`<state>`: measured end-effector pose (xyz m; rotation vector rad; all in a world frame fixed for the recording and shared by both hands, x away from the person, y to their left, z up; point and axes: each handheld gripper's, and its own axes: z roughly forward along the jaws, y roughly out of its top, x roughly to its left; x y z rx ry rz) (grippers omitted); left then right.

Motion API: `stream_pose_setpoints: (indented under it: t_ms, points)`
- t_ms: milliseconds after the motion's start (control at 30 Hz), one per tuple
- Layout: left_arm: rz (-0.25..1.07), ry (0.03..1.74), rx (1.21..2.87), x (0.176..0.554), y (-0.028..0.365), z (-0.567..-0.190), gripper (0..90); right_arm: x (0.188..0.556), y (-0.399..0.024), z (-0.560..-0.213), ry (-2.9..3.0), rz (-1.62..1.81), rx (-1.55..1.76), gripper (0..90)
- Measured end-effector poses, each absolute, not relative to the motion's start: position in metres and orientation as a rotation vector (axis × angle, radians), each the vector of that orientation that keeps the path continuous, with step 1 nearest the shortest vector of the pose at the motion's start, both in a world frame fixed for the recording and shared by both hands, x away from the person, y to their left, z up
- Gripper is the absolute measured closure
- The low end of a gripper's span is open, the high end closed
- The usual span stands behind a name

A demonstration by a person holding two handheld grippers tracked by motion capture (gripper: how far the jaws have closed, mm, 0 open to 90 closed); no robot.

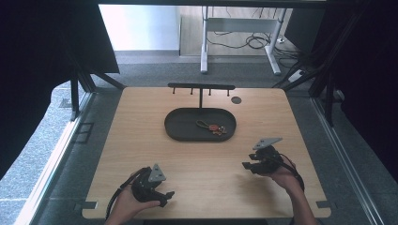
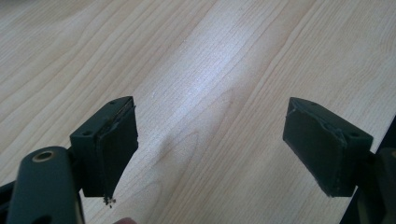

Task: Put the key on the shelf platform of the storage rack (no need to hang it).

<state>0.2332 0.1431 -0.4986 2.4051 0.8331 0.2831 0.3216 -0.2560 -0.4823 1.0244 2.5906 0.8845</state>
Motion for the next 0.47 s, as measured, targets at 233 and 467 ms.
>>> stream_pose_setpoints:
  t_ms: [233,467]
  points:
    - [0.281,0.838,2.411,0.233,0.14,-0.5,18.5,0.312,-0.263,-0.494,2.561,0.897,1.051,46.7]
    - [0.272,0.85,2.392,0.234,0.142,-0.499,18.5,0.308,-0.277,-0.5,2.408,0.845,1.15,34.9]
